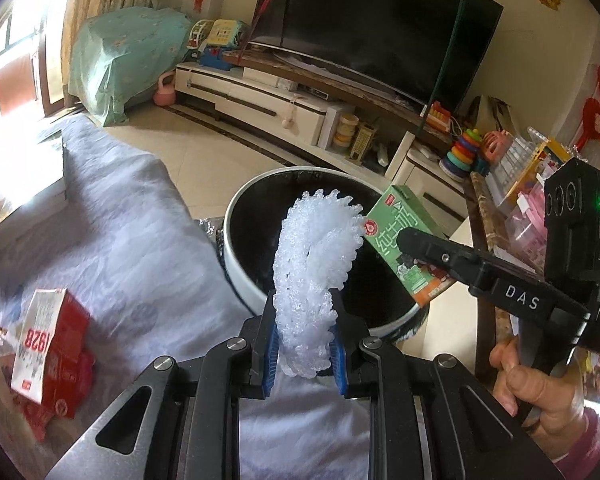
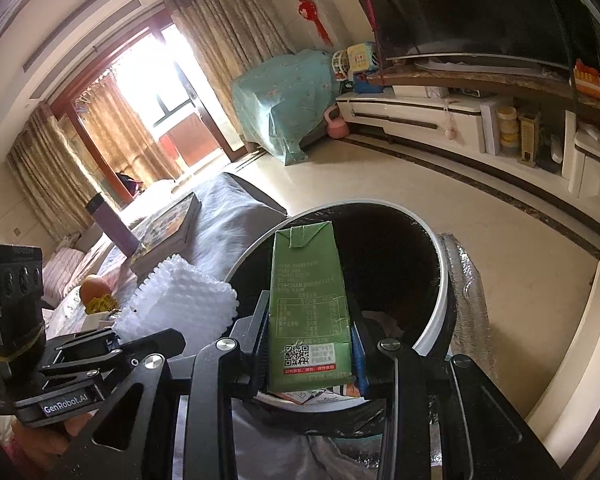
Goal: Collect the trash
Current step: 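Carry the foam net and green carton over the trash bin, then open both tools to drop the foam net and carton into the bin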
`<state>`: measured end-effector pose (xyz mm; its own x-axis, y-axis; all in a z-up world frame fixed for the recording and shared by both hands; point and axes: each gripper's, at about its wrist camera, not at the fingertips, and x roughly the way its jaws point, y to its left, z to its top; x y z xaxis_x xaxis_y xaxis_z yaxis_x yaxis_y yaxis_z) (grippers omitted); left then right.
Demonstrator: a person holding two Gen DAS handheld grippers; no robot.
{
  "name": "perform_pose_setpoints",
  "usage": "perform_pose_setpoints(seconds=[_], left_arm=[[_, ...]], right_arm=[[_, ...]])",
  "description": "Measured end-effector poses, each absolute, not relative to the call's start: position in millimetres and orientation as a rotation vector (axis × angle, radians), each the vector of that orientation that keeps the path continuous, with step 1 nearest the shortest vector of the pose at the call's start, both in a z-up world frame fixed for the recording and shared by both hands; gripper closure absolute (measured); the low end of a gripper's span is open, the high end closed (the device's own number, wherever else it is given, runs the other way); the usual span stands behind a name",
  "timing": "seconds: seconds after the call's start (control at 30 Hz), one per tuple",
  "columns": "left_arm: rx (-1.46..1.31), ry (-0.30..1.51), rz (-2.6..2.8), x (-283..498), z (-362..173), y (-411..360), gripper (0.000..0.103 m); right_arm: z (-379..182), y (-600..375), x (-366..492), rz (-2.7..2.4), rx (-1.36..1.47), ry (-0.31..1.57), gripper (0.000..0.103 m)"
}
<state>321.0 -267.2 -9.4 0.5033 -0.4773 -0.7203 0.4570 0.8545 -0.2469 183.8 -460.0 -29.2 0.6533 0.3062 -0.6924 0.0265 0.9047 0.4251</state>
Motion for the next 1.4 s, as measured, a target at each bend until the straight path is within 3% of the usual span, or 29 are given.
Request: perform_pose_setpoints(seconds=[0.87, 0.93, 1.0, 1.07, 1.2, 1.33, 1.4], left_arm=[[-0.002, 0.927, -0.547, 360, -23, -305, 0.081], [-0.003, 0.929, -0.539, 362, -24, -306, 0.076], [-0.002, 0.936, -0.53, 364, -25, -306, 0.063], [-0.005, 0.931, -0.518, 364, -24, -307, 0.046], [-0.021, 0.91, -0.518, 354, -19, -300, 0.042], [-0.033, 0.887, -0.512, 333, -18, -285, 0.037], [-0.042, 0.883, -0.509, 321, -20, -275, 0.036]], right_arm=[[-36, -473, 207, 0.124, 0.408, 0.878, 0.07], [-38, -474, 210, 0.125, 0.408, 0.882, 0.068], [-39, -475, 212, 0.124, 0.409, 0.884, 0.066], [-39, -476, 213, 0.127, 0.419, 0.885, 0.06], [-34, -475, 210, 0.125, 0.428, 0.863, 0.03], [-26, -468, 200, 0.128, 0.419, 0.835, 0.023], [-22, -459, 193, 0.135, 0.414, 0.824, 0.014]])
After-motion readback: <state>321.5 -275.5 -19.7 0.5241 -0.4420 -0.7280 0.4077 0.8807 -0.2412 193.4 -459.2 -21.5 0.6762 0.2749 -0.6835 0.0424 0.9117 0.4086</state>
